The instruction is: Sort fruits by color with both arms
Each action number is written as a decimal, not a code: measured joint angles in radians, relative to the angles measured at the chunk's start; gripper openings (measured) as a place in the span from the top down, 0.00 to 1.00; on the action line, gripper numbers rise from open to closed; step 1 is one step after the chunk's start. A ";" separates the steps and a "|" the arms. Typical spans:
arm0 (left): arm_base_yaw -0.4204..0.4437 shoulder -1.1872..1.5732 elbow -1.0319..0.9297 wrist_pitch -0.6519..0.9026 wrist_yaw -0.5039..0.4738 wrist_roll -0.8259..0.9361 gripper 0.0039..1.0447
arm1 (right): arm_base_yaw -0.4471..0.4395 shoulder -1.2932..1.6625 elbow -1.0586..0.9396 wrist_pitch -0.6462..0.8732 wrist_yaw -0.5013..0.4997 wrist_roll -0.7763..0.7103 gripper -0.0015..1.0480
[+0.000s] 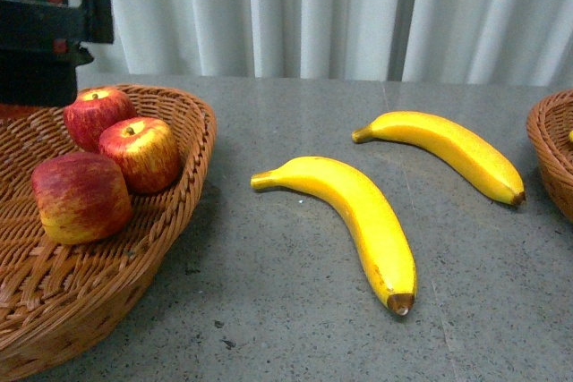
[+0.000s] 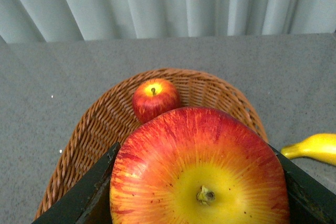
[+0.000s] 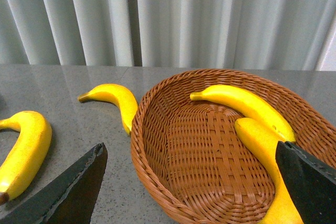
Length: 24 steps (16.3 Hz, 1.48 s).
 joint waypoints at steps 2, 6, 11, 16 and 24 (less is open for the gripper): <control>0.004 -0.014 -0.024 -0.011 -0.002 -0.035 0.30 | 0.000 0.000 0.000 0.000 0.000 0.000 0.06; -0.006 -0.035 -0.031 0.003 -0.002 -0.055 0.07 | 0.000 0.000 0.000 0.000 0.000 0.000 0.06; -0.023 -0.042 -0.006 0.084 0.058 -0.034 0.06 | 0.000 0.000 0.000 0.000 0.000 0.000 0.06; -0.079 -0.037 -0.002 0.195 0.098 0.008 0.06 | 0.000 0.000 0.000 0.000 0.000 0.000 0.06; 0.252 -0.558 -0.412 0.168 0.377 0.035 0.82 | 0.000 0.000 0.000 0.000 0.000 0.000 0.06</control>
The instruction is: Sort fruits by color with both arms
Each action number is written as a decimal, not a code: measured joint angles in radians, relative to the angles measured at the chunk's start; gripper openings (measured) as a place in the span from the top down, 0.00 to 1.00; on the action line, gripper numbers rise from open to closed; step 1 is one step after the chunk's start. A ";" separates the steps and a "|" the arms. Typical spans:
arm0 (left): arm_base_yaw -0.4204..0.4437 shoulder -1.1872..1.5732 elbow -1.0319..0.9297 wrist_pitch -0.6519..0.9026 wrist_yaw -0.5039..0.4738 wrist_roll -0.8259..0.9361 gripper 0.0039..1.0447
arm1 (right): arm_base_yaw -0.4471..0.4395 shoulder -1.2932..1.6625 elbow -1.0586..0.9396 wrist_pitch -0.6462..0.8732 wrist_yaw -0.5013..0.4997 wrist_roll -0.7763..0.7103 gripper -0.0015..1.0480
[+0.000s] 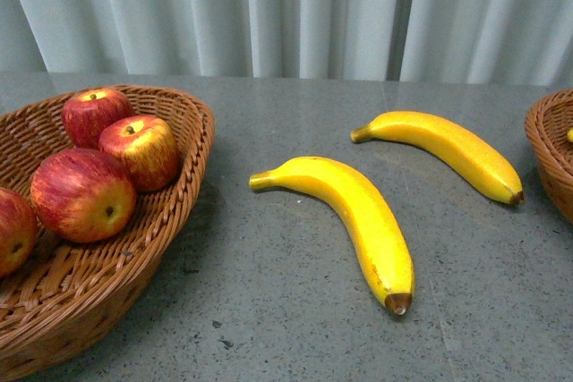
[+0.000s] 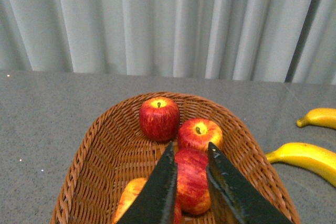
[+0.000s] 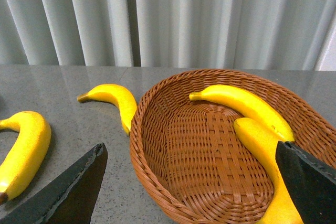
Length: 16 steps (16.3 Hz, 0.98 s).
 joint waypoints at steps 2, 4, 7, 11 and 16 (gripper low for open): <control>0.060 -0.060 -0.050 -0.022 0.052 0.001 0.99 | 0.000 0.000 0.000 0.000 0.000 0.000 0.06; 0.091 -0.095 -0.068 -0.033 0.081 0.001 0.99 | 0.000 0.000 0.000 0.000 0.000 0.000 0.06; 0.154 -0.171 -0.108 -0.071 0.156 0.002 0.99 | 0.000 0.000 0.000 0.000 0.000 0.000 0.06; 0.256 -0.268 -0.142 -0.130 0.257 0.003 0.99 | 0.000 0.000 0.000 0.000 0.000 0.000 0.06; 0.258 -0.356 -0.174 -0.169 0.257 0.003 0.99 | 0.000 0.000 0.000 0.000 0.000 0.000 0.06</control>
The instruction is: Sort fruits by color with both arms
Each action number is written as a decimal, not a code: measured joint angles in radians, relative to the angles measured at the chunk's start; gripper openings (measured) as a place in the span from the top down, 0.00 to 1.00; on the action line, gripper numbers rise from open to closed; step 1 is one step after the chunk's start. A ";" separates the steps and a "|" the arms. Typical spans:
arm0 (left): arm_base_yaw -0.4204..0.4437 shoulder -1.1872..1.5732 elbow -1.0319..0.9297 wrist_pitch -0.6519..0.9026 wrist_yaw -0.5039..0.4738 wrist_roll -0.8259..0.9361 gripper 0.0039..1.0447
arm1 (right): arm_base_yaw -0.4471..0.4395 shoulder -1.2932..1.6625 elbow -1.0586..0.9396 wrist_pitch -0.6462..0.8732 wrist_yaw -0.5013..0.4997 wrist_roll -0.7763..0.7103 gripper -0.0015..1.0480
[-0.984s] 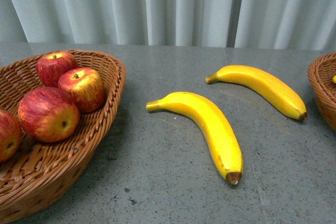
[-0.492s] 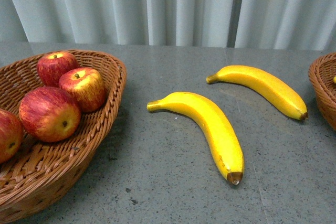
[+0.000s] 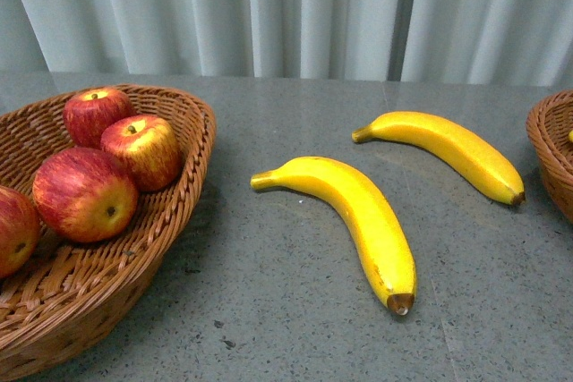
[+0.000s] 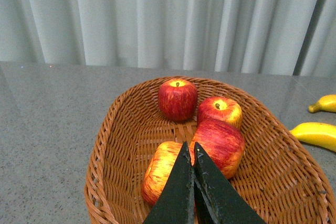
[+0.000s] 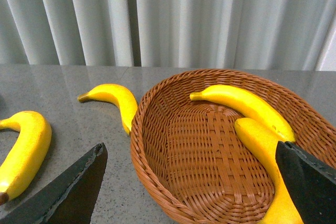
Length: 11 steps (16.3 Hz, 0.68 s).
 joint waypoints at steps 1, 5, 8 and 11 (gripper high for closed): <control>0.000 -0.077 0.001 -0.116 -0.001 0.000 0.99 | 0.000 0.000 0.000 0.000 0.000 0.000 0.06; 0.000 -0.163 0.001 -0.182 0.000 0.003 0.99 | 0.000 0.000 0.000 0.000 0.000 0.000 0.06; 0.000 -0.163 0.001 -0.179 -0.001 0.003 0.99 | 0.000 0.000 0.000 0.000 0.000 0.000 0.06; 0.000 -0.163 0.001 -0.179 0.000 0.003 0.99 | 0.000 0.000 0.000 0.000 0.000 0.000 0.06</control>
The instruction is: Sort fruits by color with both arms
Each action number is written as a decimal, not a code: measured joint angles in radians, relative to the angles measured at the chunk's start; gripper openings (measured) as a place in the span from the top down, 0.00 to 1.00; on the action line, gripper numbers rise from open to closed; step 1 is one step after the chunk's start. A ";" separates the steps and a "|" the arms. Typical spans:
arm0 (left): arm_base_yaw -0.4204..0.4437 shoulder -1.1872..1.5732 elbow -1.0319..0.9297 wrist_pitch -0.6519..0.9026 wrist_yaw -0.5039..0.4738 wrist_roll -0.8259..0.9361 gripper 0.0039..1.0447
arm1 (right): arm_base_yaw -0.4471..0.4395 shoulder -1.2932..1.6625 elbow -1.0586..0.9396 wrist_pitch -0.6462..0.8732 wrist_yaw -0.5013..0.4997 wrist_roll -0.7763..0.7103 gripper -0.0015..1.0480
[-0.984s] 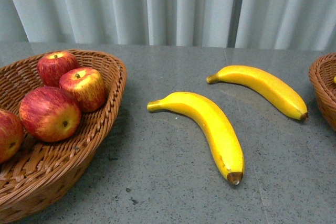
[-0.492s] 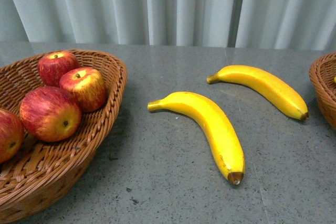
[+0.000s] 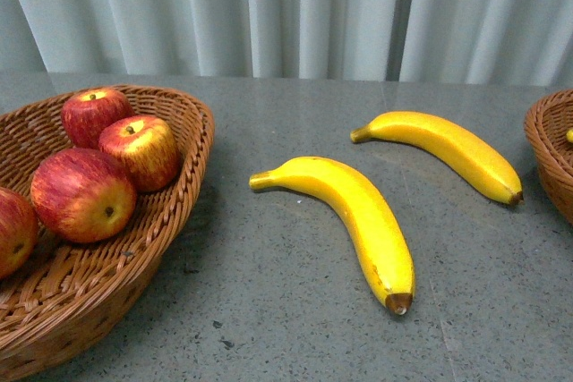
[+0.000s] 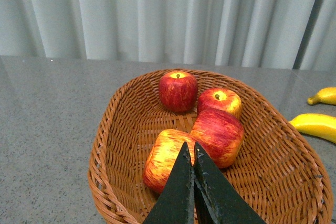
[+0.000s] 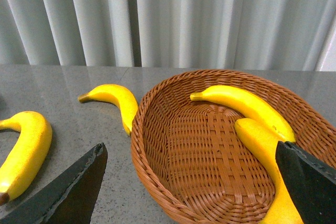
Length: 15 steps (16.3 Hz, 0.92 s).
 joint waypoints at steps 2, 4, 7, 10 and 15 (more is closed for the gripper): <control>0.000 0.000 0.000 0.000 0.000 0.000 0.93 | 0.000 0.000 0.000 0.000 0.000 0.000 0.06; 0.000 0.000 0.000 0.000 0.000 0.000 0.74 | 0.000 0.000 0.000 0.000 0.000 0.000 0.06; 0.000 0.000 0.000 0.000 0.000 0.000 0.36 | 0.000 0.000 0.000 0.000 0.000 0.000 0.06; 0.000 0.000 0.000 0.000 0.000 0.001 0.04 | 0.000 0.000 0.000 0.000 0.000 0.000 0.06; 0.000 0.000 0.000 0.000 0.000 0.000 0.06 | 0.000 0.000 0.000 0.000 0.000 0.000 0.06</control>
